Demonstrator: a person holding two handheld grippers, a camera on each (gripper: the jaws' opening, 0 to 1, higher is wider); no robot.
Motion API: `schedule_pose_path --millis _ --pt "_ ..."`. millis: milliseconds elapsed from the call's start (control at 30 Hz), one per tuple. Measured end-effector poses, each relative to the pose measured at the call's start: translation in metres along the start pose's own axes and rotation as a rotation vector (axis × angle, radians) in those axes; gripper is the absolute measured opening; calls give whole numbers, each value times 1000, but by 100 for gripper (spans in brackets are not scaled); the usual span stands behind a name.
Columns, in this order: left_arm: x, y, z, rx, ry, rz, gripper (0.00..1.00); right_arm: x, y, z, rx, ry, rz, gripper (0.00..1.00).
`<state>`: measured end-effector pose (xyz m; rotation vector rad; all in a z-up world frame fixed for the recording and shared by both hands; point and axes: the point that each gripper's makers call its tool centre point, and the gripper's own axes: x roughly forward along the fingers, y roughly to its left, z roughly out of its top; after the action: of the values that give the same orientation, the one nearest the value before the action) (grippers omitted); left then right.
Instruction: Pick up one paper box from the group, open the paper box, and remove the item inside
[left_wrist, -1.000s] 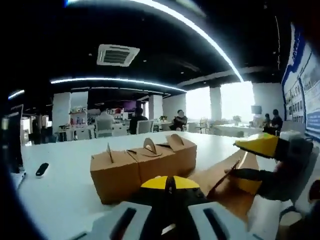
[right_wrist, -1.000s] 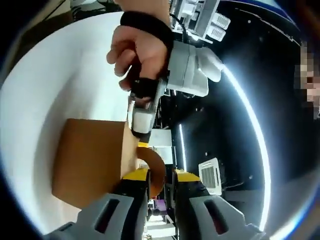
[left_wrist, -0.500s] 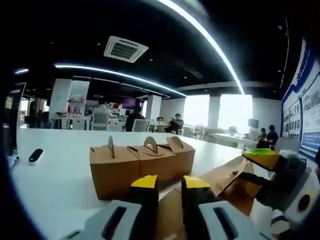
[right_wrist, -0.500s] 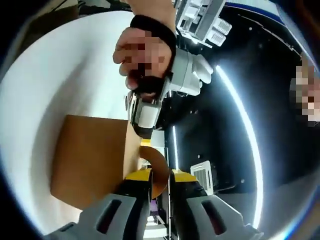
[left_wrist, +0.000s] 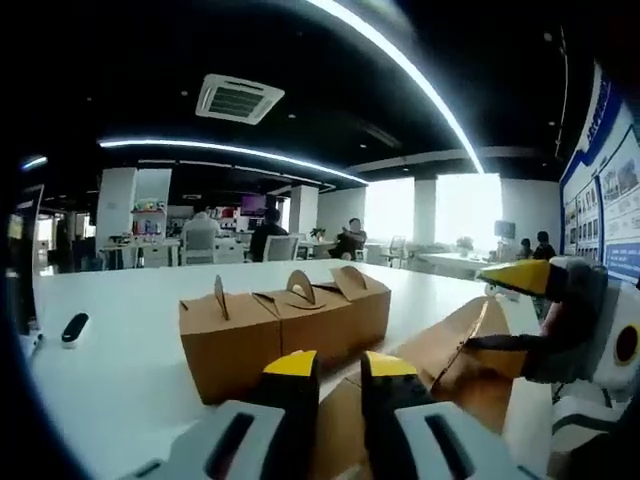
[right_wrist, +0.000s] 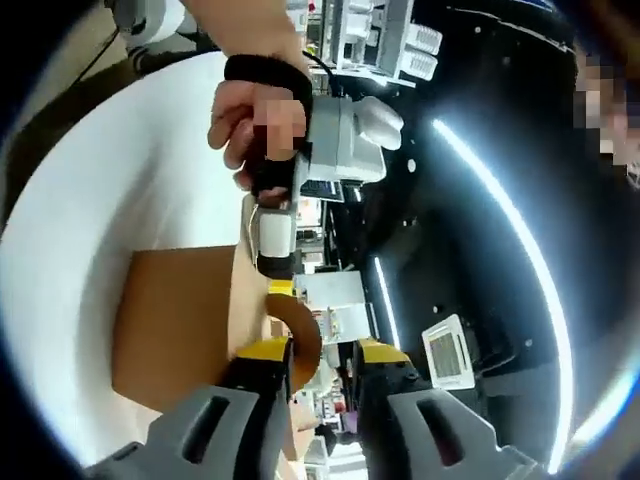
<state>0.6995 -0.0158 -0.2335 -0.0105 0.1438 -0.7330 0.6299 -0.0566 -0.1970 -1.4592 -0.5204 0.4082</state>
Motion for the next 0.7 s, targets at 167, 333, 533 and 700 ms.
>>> schedule_pose_path --millis 167,333,533,700 --pt "0 1 0 33 4 14 18 -13 4 -5 66 -8 149 26" --pt "1 1 0 19 -6 13 18 -22 9 -16 342 1 251 25" --pt "2 -2 1 93 15 32 16 -25 16 -31 831 53 382 21" --pt "3 -5 1 113 14 26 11 -18 17 -40 1061 48 394 16"
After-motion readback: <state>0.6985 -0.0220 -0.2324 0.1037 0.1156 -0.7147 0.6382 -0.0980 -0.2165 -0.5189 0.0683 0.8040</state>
